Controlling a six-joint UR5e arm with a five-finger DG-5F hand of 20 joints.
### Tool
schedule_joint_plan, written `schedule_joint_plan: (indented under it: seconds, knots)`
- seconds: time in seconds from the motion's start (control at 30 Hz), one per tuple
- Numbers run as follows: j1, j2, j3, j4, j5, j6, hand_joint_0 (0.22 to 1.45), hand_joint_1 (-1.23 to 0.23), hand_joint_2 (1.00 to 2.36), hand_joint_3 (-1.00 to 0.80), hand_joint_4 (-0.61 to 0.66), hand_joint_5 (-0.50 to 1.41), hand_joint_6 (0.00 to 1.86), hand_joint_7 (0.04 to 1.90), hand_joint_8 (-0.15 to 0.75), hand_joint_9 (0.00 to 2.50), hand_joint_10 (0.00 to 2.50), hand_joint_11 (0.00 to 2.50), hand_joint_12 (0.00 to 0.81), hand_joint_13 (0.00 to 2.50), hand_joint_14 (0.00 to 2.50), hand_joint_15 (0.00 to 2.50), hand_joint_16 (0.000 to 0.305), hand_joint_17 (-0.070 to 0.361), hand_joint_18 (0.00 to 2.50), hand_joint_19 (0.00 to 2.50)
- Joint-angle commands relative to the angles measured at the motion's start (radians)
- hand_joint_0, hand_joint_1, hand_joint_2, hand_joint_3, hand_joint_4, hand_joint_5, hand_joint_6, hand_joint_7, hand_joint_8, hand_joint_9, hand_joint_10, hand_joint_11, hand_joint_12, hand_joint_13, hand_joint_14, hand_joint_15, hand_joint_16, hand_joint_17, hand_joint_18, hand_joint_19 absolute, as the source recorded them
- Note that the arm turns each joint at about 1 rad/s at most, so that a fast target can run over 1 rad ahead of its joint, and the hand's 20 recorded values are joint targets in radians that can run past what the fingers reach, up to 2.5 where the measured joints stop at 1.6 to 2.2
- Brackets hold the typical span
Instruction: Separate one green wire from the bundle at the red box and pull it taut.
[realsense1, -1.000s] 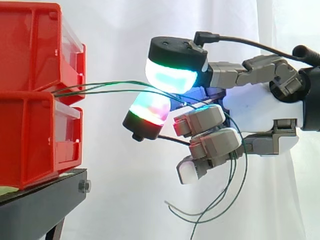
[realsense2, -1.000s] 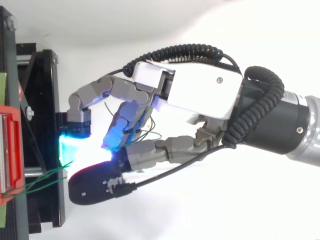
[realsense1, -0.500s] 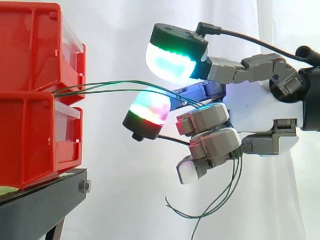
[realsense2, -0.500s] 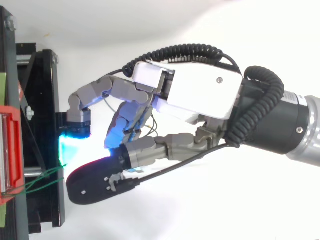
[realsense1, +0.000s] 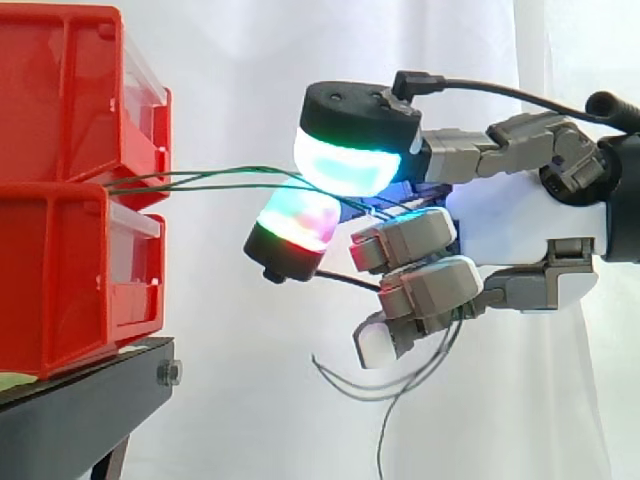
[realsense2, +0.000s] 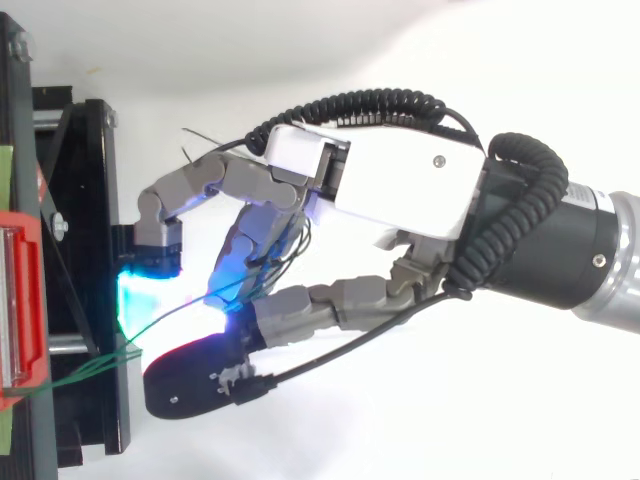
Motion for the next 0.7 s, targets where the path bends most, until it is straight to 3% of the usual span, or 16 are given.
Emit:
schedule_joint_plan:
  seconds: [0.0,0.13,0.5,0.67]
  knots:
    - [0.000,0.000,0.001,0.002,0.000,0.000,0.68,-0.82,1.01,-0.37,0.14,-0.21,0.86,0.98,0.287,1.19,0.17,1.76,0.342,1.36,0.02,1.41,0.054,0.122,0.88,0.52]
    - [0.000,0.000,0.000,0.002,0.000,0.000,0.70,-0.86,1.00,-0.50,0.15,-0.21,0.86,0.97,0.289,1.19,0.15,1.76,0.340,1.36,0.02,1.41,0.053,0.120,0.89,0.51]
    - [0.000,0.000,0.000,0.002,0.001,0.000,0.58,-0.81,1.00,-0.50,0.17,-0.20,0.86,1.00,0.299,1.22,0.17,1.74,0.349,1.38,0.02,1.42,0.054,0.121,0.90,0.52]
    - [0.000,0.000,0.000,0.002,0.001,0.000,0.52,-0.64,1.00,-0.50,0.18,-0.20,0.86,0.99,0.314,1.23,0.24,1.69,0.361,1.39,0.02,1.41,0.056,0.127,0.92,0.54]
